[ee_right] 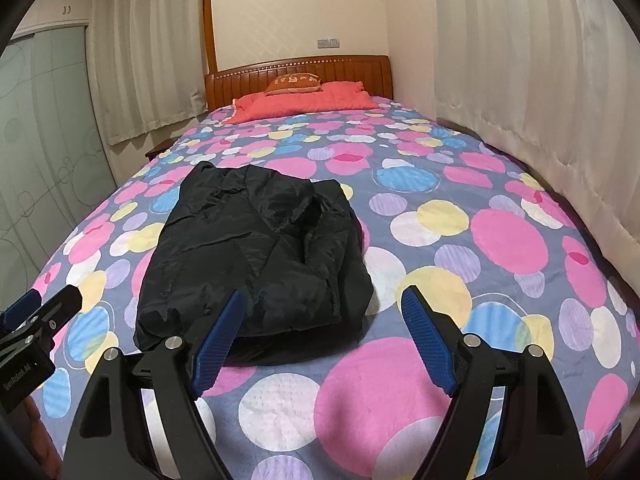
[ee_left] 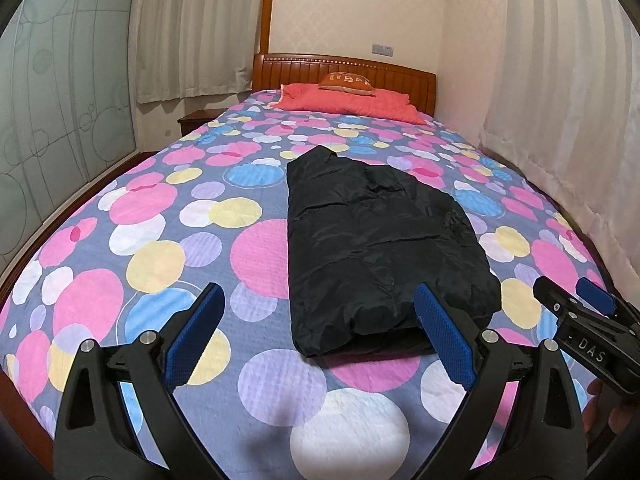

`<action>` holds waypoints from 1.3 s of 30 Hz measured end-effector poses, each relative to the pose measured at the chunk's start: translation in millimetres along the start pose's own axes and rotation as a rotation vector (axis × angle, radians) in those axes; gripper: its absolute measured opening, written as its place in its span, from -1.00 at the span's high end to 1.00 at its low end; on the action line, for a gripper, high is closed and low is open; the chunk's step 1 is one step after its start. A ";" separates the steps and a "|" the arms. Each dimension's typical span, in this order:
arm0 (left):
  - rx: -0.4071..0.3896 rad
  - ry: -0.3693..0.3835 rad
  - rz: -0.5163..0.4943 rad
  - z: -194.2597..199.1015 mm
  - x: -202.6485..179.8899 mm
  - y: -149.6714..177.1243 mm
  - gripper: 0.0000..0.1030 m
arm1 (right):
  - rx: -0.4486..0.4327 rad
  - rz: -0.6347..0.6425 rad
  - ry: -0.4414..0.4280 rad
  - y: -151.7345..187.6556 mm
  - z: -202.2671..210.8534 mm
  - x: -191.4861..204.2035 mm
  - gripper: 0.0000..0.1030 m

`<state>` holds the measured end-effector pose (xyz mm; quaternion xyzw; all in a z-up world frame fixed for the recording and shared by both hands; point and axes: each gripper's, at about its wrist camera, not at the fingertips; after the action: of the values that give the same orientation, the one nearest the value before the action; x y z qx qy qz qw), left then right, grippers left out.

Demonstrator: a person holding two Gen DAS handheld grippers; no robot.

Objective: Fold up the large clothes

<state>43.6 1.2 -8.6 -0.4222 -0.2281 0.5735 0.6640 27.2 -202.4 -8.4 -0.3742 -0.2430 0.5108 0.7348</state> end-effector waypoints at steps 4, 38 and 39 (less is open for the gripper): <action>-0.001 0.000 -0.001 1.6 -1.4 1.1 -0.85 | -0.001 0.001 -0.002 0.6 2.2 0.6 -0.55; 0.035 -0.013 0.009 -22.7 -7.4 8.6 -0.86 | 0.037 0.010 -0.004 6.5 -15.9 3.6 -0.55; 0.037 -0.014 0.010 -23.0 -7.3 8.7 -0.86 | 0.039 0.010 -0.005 6.9 -17.0 3.9 -0.55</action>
<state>55.0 -12.7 -26.9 -0.4071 -0.2199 0.5836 0.6673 37.2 -202.5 -24.2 -0.3598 -0.2330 0.5199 0.7389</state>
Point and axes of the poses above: each gripper's, at about its wrist camera, not at the fingertips, and z roughly against the way its jaws point, x to its left, y to its underside, and after that the axes turned 11 degrees about y, right-handed
